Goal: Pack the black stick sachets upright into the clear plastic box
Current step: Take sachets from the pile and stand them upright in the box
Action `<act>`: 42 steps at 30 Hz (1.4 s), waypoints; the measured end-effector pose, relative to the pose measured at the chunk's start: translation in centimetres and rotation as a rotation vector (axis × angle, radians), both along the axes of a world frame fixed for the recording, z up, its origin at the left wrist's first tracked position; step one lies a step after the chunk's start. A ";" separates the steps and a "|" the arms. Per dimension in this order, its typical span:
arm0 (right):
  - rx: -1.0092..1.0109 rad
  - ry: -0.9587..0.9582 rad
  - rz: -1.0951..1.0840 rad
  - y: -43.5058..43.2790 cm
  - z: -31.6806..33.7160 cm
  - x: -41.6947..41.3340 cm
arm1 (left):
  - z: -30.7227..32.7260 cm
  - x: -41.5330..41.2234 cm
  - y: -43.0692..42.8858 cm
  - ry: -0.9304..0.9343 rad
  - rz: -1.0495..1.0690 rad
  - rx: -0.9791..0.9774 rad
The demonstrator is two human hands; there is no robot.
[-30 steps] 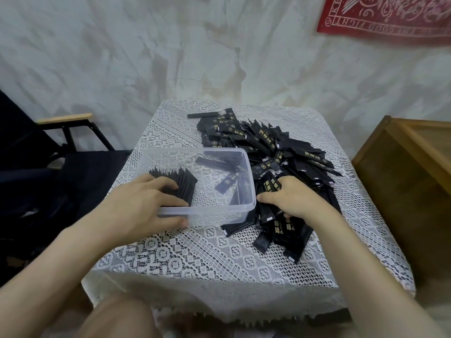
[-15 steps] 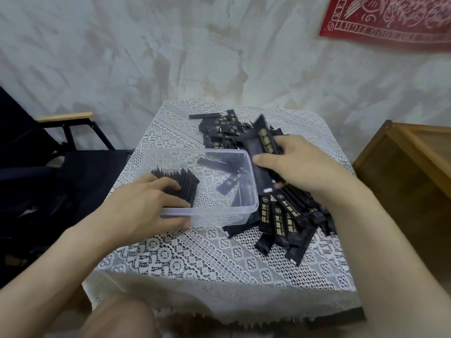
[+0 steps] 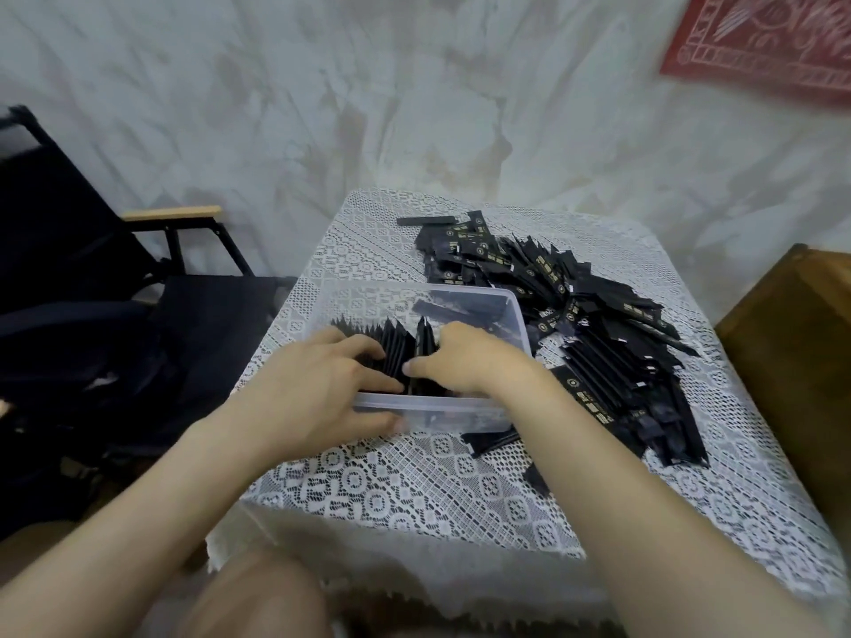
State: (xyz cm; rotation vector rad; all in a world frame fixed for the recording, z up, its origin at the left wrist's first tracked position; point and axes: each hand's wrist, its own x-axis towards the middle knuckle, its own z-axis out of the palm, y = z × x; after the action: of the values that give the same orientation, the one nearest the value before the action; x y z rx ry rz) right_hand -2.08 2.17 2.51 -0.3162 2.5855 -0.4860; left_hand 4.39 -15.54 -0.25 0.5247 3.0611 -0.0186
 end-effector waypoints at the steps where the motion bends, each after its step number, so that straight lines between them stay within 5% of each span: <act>1: -0.040 -0.017 -0.009 0.2 -0.1 -0.2 | 0.0 0.0 0.0 0.001 0.000 0.002; 12: -0.140 0.000 -0.105 1.0 -1.4 -1.3 | 0.1 0.1 0.1 0.005 -0.004 0.016; 34: -0.002 0.040 -0.101 0.6 -1.3 -1.4 | -0.2 -0.1 -0.1 0.020 -0.008 0.017; 42: -0.169 -0.020 -0.139 0.8 -1.9 -1.7 | 0.0 0.0 0.1 0.002 0.002 0.016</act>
State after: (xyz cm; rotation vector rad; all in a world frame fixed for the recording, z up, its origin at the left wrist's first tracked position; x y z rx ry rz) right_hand -3.78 2.99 0.60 -0.1868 2.5630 -0.7556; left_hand 4.38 -15.43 -0.23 0.5221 3.0666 0.0047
